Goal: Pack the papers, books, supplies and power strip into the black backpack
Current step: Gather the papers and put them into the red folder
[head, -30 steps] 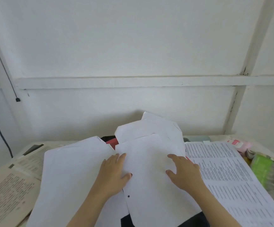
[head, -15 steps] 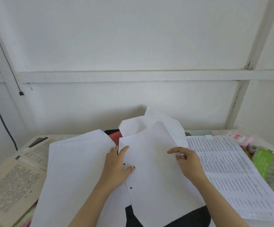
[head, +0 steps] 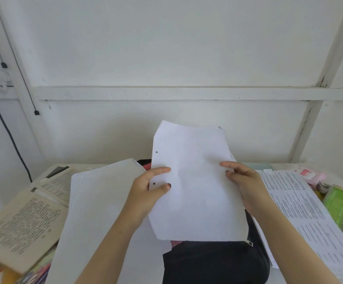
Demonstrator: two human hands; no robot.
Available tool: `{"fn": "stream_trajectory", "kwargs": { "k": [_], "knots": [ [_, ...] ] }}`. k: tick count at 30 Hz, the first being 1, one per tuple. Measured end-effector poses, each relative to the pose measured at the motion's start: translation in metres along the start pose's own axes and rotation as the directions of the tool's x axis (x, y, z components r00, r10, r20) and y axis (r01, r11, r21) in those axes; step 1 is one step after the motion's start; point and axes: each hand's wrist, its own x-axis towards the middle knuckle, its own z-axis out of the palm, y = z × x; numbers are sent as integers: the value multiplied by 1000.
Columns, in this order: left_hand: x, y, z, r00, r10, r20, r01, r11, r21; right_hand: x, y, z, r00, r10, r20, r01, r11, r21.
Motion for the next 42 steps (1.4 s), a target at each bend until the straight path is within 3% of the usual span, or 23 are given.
{"fn": "stream_trajectory", "kwargs": {
  "k": [5, 11, 13, 17, 22, 25, 30, 33, 38, 42],
  "knots": [
    [-16, 19, -41, 985, 40, -165, -24, 995, 99, -8, -4, 38, 994, 15, 111, 4, 986, -165],
    [-56, -3, -93, 921, -39, -388, 164, 942, 293, -33, 31, 100, 978, 39, 206, 62, 887, -458],
    [-71, -14, -103, 890, -65, -452, 243, 906, 346, -42, 46, 115, 962, -1, 274, 165, 801, -575],
    [-93, -29, -121, 855, -75, -514, 338, 832, 440, -56, 65, 135, 914, -62, 400, 369, 533, -761],
    [-102, -43, -130, 849, -61, -525, 396, 732, 555, -59, 74, 147, 890, -56, 453, 443, 346, -827],
    [-102, -45, -128, 848, -61, -526, 396, 732, 554, -62, 77, 149, 903, -18, 428, 419, 255, -872],
    [-100, -45, -129, 831, -122, -542, 416, 784, 461, -60, 77, 148, 916, 18, 400, 383, 254, -888],
    [-101, -42, -125, 815, -61, -576, 367, 823, 432, -58, 78, 148, 920, -22, 392, 380, 303, -874],
    [-104, -35, -117, 792, 103, -602, 191, 895, 403, -54, 80, 146, 931, -55, 362, 347, 444, -826],
    [-100, -37, -120, 790, 57, -611, 96, 972, 214, -48, 79, 144, 943, -32, 332, 269, 660, -702]
  ]
}}
